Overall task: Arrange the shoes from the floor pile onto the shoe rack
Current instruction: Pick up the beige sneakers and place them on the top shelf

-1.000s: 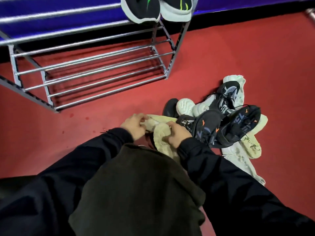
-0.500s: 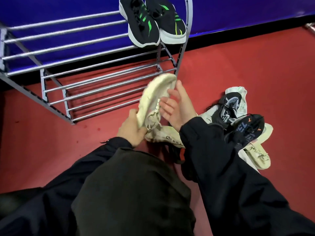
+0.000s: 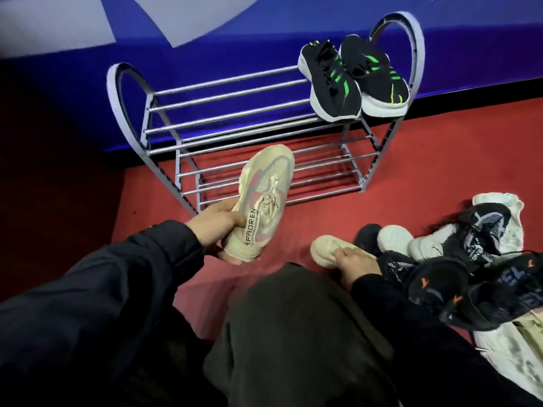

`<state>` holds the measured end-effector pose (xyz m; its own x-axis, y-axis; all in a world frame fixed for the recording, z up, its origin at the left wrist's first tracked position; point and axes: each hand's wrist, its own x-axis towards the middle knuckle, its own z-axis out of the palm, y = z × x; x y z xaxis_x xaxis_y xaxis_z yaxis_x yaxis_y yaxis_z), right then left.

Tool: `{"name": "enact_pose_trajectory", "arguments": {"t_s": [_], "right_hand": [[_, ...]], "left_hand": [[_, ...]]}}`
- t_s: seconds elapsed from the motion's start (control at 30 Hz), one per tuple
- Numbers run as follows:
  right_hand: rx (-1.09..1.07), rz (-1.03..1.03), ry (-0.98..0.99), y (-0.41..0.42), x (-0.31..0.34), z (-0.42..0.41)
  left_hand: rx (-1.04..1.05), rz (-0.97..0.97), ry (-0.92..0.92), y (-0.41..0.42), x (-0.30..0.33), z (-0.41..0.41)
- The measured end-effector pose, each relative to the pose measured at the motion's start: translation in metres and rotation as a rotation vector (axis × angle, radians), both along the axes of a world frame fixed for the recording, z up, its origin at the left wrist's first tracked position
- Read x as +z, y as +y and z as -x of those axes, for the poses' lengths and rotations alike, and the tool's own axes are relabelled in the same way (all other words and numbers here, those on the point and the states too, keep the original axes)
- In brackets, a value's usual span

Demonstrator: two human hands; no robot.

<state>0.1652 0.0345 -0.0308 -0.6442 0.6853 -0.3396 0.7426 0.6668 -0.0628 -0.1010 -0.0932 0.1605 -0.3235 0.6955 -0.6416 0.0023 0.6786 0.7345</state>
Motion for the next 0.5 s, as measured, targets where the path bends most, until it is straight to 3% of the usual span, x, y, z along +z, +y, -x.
{"name": "enact_pose_trajectory", "arguments": {"t_s": [0.1, 0.27, 0.37, 0.5], "right_hand": [[-0.077, -0.164, 0.256, -0.004, 0.023, -0.013], [-0.011, -0.152, 0.585, -0.002, 0.067, -0.015], [0.271, -0.383, 0.472, 0.000, 0.080, -0.011], [0.282, -0.447, 0.339, -0.005, 0.073, -0.005]], "left_hand": [[0.009, 0.000, 0.003, -0.005, -0.006, 0.001], [0.016, -0.039, 0.033, -0.012, -0.011, -0.011], [0.022, -0.030, 0.041, -0.021, -0.015, -0.010], [-0.004, -0.028, 0.121, -0.029, -0.032, -0.003]]}}
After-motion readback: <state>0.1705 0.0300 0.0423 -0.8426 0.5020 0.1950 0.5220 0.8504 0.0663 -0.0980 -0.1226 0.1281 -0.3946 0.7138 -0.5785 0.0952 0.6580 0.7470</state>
